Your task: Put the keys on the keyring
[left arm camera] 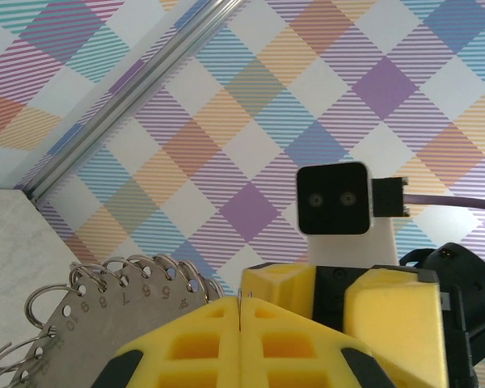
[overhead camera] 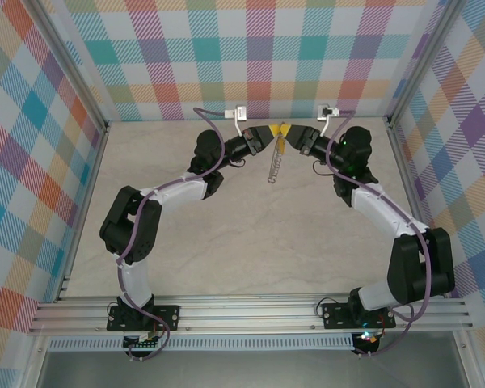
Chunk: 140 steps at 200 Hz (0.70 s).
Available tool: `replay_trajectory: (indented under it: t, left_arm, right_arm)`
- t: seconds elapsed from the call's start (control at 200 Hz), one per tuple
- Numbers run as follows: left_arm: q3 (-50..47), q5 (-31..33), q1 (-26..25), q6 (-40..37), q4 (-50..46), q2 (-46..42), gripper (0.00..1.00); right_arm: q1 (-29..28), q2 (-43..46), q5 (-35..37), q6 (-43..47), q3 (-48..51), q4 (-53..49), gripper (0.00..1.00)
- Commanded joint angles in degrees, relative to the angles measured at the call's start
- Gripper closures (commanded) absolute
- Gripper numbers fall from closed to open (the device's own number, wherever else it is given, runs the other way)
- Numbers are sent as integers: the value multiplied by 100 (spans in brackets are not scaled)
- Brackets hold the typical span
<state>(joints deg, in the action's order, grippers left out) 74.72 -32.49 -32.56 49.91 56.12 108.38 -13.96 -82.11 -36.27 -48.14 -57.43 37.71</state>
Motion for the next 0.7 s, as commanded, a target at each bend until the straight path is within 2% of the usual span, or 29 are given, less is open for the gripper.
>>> replay_trajectory:
  t: [0.0,0.695]
  left_arm:
    - [50,-95,-40,-97,479,-88,100]
    - [35,-104,-53,-98,514,-106,100]
  right_arm:
    - [31,245,147,177,119,27,70]
    - [60,-40,108,-137,211,419,70]
